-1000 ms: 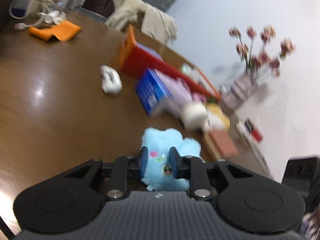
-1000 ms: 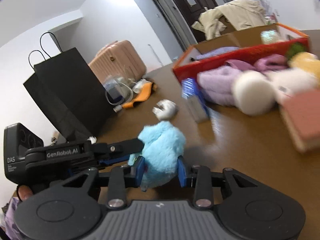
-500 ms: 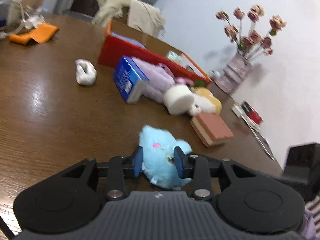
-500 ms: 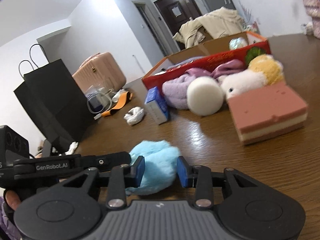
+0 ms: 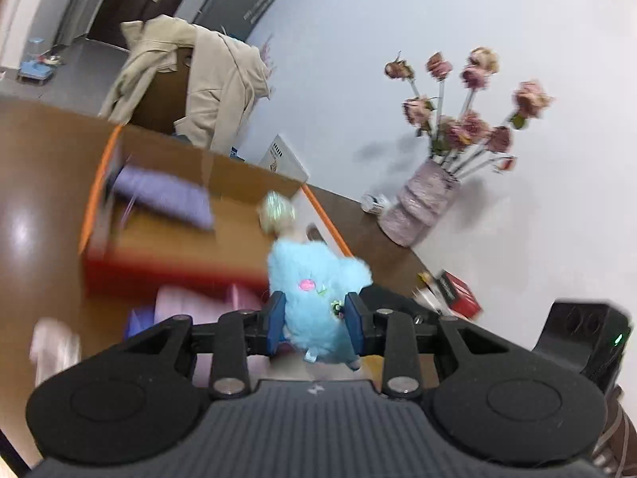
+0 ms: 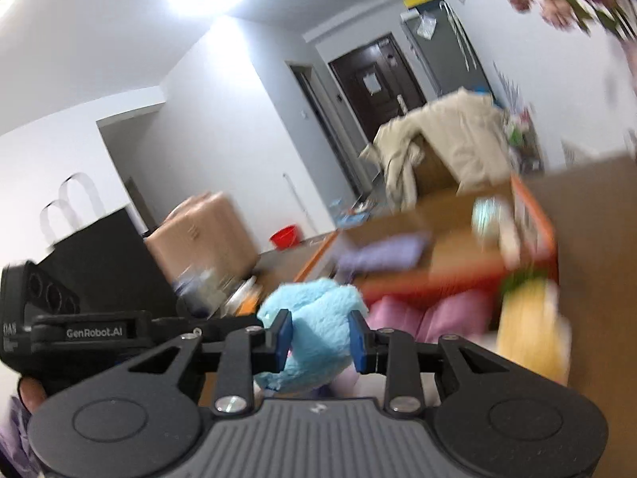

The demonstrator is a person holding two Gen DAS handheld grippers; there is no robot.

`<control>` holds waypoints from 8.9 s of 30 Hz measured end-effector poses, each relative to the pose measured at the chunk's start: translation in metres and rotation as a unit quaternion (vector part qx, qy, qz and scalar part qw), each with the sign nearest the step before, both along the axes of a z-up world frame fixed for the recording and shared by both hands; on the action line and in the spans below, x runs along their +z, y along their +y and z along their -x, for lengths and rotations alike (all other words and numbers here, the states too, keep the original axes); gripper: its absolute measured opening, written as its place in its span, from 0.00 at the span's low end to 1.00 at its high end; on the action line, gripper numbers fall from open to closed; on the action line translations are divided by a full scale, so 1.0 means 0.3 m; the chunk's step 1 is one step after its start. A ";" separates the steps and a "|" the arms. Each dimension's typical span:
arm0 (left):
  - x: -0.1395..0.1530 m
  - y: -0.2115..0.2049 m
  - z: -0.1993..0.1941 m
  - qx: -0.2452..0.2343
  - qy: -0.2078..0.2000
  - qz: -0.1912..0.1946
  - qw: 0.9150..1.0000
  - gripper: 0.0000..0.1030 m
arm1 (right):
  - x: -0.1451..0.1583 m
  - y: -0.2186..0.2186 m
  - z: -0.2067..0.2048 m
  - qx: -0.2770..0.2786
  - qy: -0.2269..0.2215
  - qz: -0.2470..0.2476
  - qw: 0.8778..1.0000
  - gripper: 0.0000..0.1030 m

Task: Organize soft objects
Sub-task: 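Lift the light-blue plush with the left gripper and lower it into the box, then open the left gripper to release the plush and withdraw, then reach the left gripper to the pink-and-cream sponge block and close on it, then carry the sponge block over the box and open the left gripper, then withdraw the left gripper from the box back over the table, then grasp the white crumpled cloth with the left gripper while the right gripper grasps the white foam cylinder, then carry the cloth and foam cylinder into the box and open both grippers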

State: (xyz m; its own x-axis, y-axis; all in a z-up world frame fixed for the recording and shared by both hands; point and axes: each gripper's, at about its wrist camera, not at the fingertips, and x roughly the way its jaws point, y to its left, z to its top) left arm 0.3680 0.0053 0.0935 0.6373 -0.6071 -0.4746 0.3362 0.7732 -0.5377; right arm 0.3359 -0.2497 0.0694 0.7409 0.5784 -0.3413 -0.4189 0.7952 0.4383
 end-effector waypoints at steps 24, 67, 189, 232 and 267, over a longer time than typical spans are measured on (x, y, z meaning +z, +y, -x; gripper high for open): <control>-0.140 -0.179 -0.725 0.047 0.094 -0.093 0.990 0.33 | -0.158 0.068 -0.851 -0.066 0.102 0.162 0.979 0.33; -0.198 -0.113 0.848 0.138 -0.106 -0.208 0.962 1.00 | -0.189 -0.336 0.785 -0.060 -0.066 0.168 0.982 0.83; 0.167 -0.030 0.690 0.149 -0.206 -0.183 0.950 0.84 | 0.239 -0.079 0.368 -0.066 -0.130 0.153 0.978 0.79; -0.307 0.189 0.250 0.219 -0.022 -0.193 0.956 0.58 | -0.216 0.171 0.246 -0.081 0.015 0.172 0.982 0.75; -0.086 0.094 0.622 0.183 -0.098 -0.146 0.967 0.14 | -0.080 0.083 0.489 -0.075 -0.045 0.140 0.986 0.51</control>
State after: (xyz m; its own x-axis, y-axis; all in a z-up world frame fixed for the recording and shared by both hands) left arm 0.1815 0.0335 0.0678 0.8792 -0.1824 -0.4402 0.0846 0.9689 -0.2324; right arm 0.1892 -0.2248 0.0454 0.8450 0.3528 -0.4018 -0.3150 0.9357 0.1590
